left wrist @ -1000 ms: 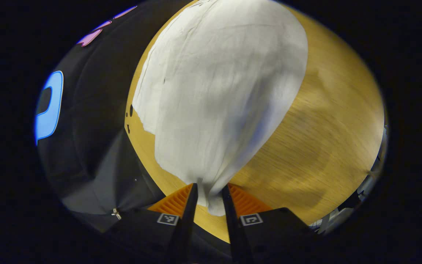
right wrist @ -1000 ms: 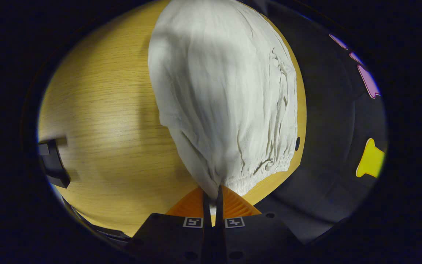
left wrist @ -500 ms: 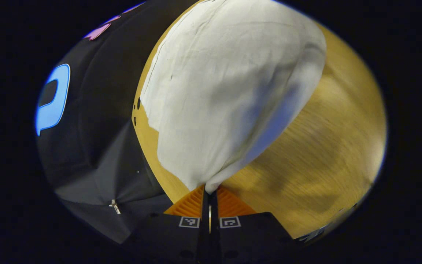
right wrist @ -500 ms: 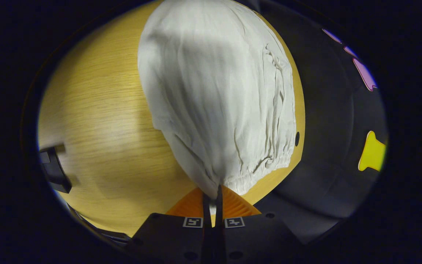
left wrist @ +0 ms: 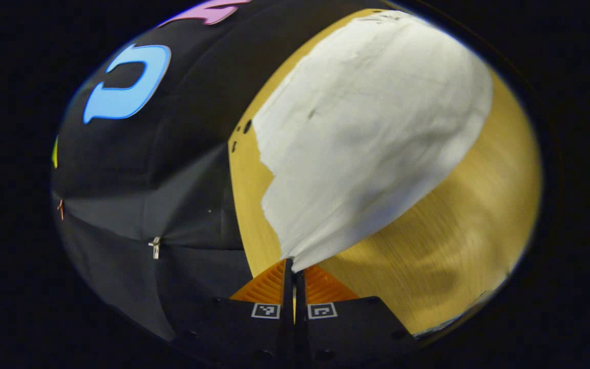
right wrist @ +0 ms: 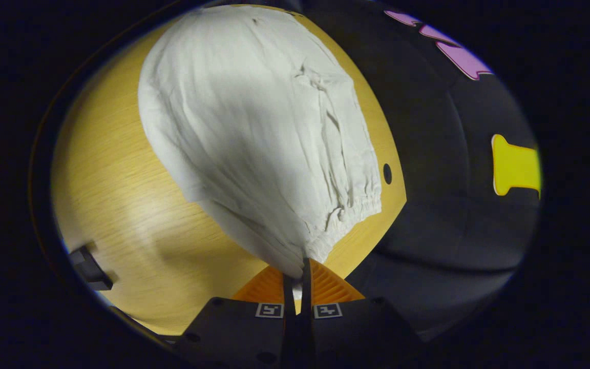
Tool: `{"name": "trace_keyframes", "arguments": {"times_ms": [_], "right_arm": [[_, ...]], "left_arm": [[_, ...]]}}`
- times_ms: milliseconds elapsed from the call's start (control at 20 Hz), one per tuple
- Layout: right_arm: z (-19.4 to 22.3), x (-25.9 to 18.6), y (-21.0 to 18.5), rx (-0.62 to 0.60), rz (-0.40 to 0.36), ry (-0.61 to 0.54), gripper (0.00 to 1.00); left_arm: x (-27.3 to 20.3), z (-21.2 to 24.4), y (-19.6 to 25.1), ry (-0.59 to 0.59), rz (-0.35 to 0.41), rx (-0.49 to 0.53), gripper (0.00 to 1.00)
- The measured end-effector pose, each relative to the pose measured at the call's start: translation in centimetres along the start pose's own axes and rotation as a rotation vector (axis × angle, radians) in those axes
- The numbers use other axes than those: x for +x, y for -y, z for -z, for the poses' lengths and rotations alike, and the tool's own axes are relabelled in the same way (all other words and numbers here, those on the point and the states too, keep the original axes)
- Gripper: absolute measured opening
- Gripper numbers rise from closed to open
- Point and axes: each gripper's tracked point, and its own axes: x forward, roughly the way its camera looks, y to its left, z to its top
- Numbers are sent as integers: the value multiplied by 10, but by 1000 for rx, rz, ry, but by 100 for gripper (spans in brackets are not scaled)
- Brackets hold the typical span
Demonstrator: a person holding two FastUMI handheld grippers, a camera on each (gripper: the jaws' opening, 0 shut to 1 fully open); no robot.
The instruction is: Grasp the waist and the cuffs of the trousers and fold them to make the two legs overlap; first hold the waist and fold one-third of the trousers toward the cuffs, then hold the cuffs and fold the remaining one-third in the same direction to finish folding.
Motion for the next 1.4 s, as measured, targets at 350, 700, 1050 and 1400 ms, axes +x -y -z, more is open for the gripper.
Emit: {"name": "trace_keyframes", "arguments": {"times_ms": [350, 700, 1050, 1400], "right_arm": [[-25, -19, 51, 182, 85, 49, 6], [-51, -33, 108, 460, 154, 118, 6], [-70, -68, 135, 777, 194, 141, 6], [-102, -95, 150, 1009, 177, 132, 6]], "left_arm": [[-27, -57, -57, 60, -101, -198, 5], [-15, -127, -111, 167, -157, -207, 5], [40, -176, -141, 160, -118, -417, 5], [123, -216, -134, 140, -28, -528, 5]]}}
